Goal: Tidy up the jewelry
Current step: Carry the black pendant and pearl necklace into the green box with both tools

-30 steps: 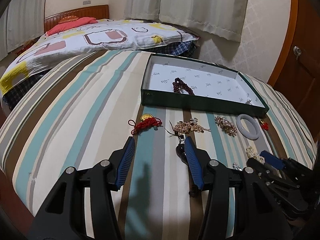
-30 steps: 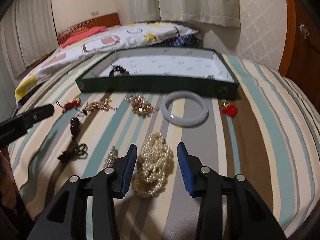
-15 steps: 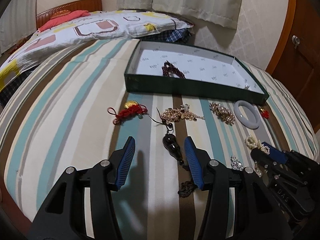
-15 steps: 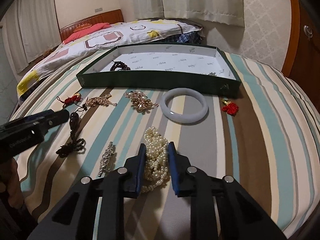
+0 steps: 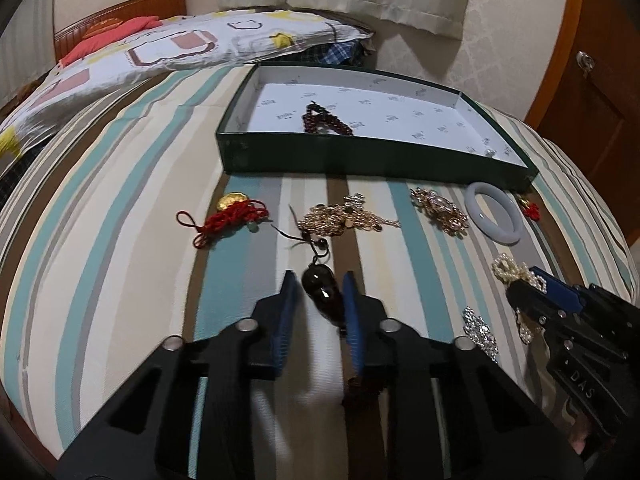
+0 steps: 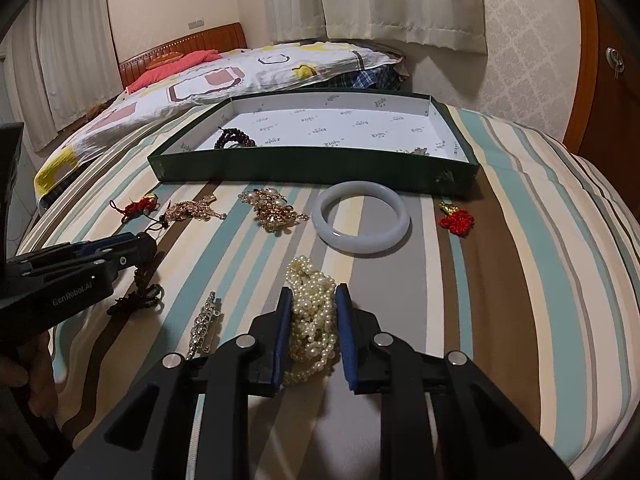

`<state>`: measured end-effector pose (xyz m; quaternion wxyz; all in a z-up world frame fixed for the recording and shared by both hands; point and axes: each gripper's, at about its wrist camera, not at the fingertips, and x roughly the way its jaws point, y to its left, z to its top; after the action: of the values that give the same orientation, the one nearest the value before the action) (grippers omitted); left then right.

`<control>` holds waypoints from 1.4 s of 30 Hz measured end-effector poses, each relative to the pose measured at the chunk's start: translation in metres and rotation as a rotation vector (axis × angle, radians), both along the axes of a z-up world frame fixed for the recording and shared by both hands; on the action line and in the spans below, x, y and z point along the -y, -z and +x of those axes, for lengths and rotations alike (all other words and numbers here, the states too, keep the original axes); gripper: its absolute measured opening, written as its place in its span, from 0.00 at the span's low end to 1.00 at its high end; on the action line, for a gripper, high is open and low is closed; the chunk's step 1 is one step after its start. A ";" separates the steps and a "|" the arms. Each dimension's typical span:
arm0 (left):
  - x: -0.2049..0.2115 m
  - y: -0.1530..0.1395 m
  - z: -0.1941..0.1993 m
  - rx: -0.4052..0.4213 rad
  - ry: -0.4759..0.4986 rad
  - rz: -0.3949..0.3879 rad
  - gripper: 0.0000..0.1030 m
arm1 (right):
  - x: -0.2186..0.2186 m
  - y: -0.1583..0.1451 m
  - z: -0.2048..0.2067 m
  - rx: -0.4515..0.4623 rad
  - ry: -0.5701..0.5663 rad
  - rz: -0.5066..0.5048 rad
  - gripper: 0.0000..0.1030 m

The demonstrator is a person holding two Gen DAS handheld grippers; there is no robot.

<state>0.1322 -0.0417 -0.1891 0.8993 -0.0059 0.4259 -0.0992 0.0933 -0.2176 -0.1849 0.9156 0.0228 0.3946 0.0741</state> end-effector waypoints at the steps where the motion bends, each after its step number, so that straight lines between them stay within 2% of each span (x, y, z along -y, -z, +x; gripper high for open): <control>1: 0.001 0.000 0.000 0.001 0.006 0.000 0.20 | 0.000 0.000 0.000 0.000 0.000 0.000 0.22; 9: 0.000 -0.002 -0.003 0.008 0.021 -0.022 0.20 | -0.001 -0.002 0.000 0.007 -0.004 0.002 0.21; 17: 0.003 -0.017 -0.009 0.064 0.038 -0.020 0.20 | -0.001 -0.004 0.001 0.014 -0.004 0.010 0.19; 22: 0.004 -0.018 -0.009 0.070 0.041 -0.019 0.20 | 0.000 -0.005 0.000 0.017 -0.004 0.010 0.18; 42: 0.004 -0.038 -0.010 0.123 0.038 -0.038 0.19 | 0.005 -0.033 -0.005 0.094 0.013 0.029 0.18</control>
<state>0.1222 -0.0453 -0.1508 0.9214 -0.0088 0.3681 -0.1246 0.0882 -0.2223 -0.1519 0.9332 0.0352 0.3498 0.0746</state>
